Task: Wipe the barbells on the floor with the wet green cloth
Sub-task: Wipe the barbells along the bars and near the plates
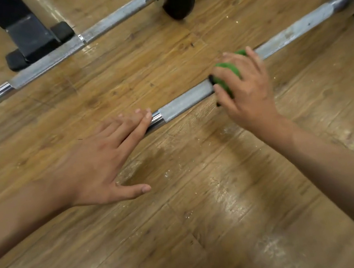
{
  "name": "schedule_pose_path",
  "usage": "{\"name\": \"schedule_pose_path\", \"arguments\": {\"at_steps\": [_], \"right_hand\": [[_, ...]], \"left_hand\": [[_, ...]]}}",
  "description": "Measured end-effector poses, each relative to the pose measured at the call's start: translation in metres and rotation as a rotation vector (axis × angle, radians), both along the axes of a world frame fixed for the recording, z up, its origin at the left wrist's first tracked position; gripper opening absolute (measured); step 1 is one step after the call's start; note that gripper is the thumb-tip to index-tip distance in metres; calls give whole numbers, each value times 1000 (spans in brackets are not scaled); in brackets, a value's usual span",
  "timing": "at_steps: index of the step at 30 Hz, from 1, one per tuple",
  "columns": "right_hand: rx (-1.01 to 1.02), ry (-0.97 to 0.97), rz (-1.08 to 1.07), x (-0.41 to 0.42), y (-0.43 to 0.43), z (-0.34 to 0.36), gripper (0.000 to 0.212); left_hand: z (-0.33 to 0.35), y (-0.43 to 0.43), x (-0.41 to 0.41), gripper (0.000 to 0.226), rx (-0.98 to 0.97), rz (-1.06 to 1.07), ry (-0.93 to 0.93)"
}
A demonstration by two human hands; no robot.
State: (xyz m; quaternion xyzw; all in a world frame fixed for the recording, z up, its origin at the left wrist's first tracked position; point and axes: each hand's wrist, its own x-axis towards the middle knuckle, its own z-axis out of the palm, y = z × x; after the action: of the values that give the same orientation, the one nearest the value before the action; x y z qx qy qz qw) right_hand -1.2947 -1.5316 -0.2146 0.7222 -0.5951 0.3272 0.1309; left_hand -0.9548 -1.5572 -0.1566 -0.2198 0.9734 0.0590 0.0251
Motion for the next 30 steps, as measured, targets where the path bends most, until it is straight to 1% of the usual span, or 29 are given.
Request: {"name": "schedule_pose_path", "arguments": {"at_steps": [3, 5, 6, 8, 10, 12, 13, 14, 16, 18, 21, 22, 23, 26, 28, 29, 30], "right_hand": [[63, -139, -178, 0, 13, 5, 23], [96, -244, -267, 26, 24, 10, 21], [105, -254, -268, 43, 30, 12, 21], [103, -195, -148, 74, 43, 11, 23], [105, -114, 17, 82, 58, 12, 23], [116, 23, 166, 56, 65, 14, 27], [117, 75, 204, 37, 67, 13, 29], [114, 78, 198, 15, 68, 13, 30], [109, 10, 80, -23, 75, 15, 32], [108, -41, -38, -35, 85, 18, 30], [134, -157, -226, -1, 103, 21, 23], [142, -175, -245, 18, 109, 21, 23], [149, -160, -209, 37, 117, 20, 22], [151, -80, 27, 71, 141, 19, 24], [151, 41, 145, 53, 149, 24, 28], [159, 98, 169, 38, 152, 25, 30], [168, 114, 153, 19, 154, 27, 32]], "left_hand": [[0, 14, -2, 115, -13, -5, -15], [1, 25, -5, 116, -34, -11, -26], [2, 30, -6, 117, -44, -8, -33], [4, 41, -8, 117, -56, -7, -46], [3, 53, -11, 115, -81, 0, -59], [0, 67, -13, 109, -142, 25, -71], [-1, 73, -14, 106, -176, 38, -74], [-3, 80, -15, 103, -197, 45, -71], [-4, 92, -17, 98, -196, 48, -57], [-4, 103, -19, 94, -180, 51, -41], [0, 121, -22, 95, -150, 46, -35], [1, 126, -23, 96, -144, 46, -35], [1, 132, -25, 97, -138, 43, -37], [3, 147, -27, 96, -143, 25, -62], [5, 153, -27, 93, -174, -13, -79], [7, 154, -26, 92, -188, -45, -82], [9, 153, -26, 90, -197, -84, -77]]}}
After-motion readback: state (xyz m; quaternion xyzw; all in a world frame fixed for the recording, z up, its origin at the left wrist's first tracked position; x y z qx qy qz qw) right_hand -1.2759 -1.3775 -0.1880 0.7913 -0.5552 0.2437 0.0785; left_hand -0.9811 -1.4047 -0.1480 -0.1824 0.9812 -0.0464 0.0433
